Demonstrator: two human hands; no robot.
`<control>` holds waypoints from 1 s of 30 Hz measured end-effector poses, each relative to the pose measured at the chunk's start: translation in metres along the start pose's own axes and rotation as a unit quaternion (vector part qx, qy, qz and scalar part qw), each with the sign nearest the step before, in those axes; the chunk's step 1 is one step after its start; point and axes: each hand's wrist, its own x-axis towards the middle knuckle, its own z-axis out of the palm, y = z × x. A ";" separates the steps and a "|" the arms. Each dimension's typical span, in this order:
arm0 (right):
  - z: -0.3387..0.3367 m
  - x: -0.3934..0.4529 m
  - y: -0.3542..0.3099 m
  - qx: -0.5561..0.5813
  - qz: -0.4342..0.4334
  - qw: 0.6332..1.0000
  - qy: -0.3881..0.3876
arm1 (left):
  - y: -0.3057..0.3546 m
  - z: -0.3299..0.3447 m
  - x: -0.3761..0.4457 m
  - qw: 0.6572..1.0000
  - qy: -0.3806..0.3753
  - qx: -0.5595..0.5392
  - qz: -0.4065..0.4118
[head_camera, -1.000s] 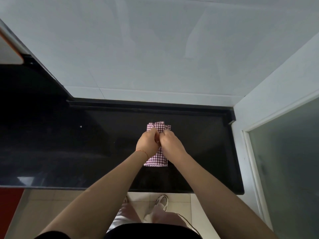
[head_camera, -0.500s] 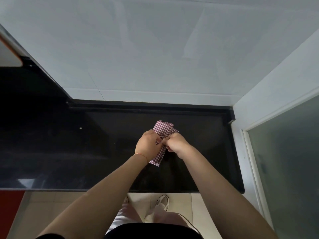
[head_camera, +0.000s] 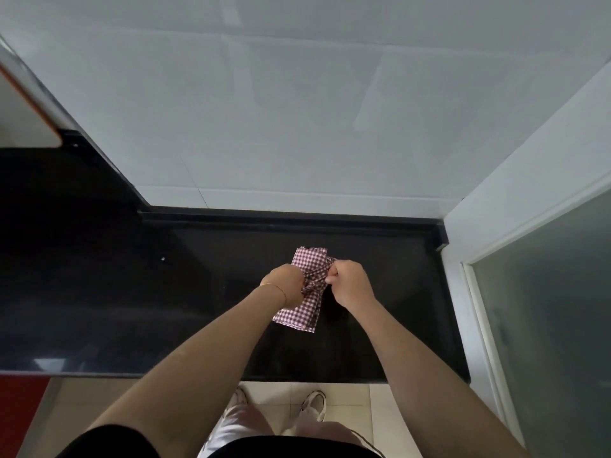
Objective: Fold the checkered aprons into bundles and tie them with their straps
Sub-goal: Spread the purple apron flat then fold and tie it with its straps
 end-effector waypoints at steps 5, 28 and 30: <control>0.009 -0.002 0.003 0.004 0.026 1.000 -0.003 | 0.001 0.005 -0.003 1.000 -0.010 0.027 0.000; -0.255 -0.039 -0.139 0.123 -0.199 0.968 0.090 | 0.060 -0.266 -0.122 0.930 0.305 -0.088 0.184; -0.290 -0.048 -0.157 0.122 -0.221 0.955 0.156 | 0.073 -0.305 -0.146 0.909 0.346 -0.075 0.221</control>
